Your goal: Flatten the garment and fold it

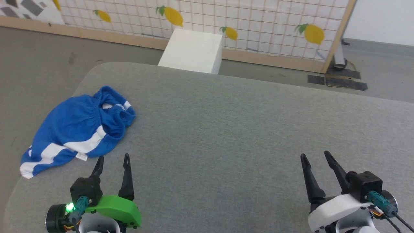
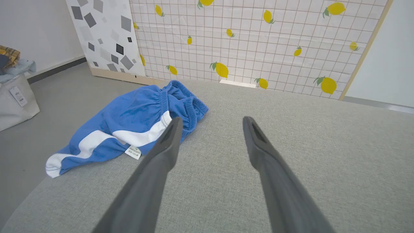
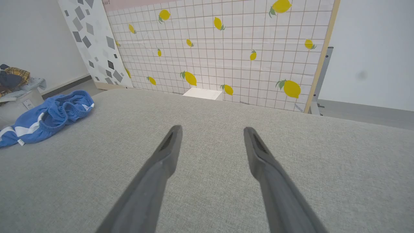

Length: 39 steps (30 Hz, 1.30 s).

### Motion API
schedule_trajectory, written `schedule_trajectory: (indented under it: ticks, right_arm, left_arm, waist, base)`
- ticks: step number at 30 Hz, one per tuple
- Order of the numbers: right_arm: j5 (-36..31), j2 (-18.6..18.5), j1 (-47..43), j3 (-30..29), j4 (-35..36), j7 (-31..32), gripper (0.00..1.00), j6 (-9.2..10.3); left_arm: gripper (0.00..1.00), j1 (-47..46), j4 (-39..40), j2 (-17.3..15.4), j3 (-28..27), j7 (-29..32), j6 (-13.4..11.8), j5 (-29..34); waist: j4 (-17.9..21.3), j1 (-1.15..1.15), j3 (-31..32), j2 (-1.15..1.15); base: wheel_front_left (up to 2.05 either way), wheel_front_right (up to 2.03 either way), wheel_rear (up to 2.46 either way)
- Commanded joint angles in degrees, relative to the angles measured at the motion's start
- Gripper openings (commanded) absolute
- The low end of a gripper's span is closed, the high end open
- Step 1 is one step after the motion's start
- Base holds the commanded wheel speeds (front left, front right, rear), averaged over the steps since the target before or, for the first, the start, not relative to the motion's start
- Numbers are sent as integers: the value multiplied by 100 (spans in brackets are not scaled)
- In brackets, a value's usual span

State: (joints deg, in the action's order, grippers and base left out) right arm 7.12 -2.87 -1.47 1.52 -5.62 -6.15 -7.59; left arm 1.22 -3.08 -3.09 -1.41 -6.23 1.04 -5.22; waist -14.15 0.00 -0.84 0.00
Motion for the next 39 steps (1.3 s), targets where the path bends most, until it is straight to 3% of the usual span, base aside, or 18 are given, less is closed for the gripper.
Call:
schedule_trajectory:
  ticks: [1,39]
  right_arm:
    - [59,0,-23,10,-42,-71,100,4]
    - [221,0,-133,231,-392,-520,100,7]
  left_arm:
    - [100,62,-23,10,-28,-68,36,-63]
    - [100,219,-219,16,-175,-514,73,-203]
  waist:
    - [-178,0,1,0]
    - [-1537,0,76,0]
  base:
    - [0,0,0]
    - [0,0,0]
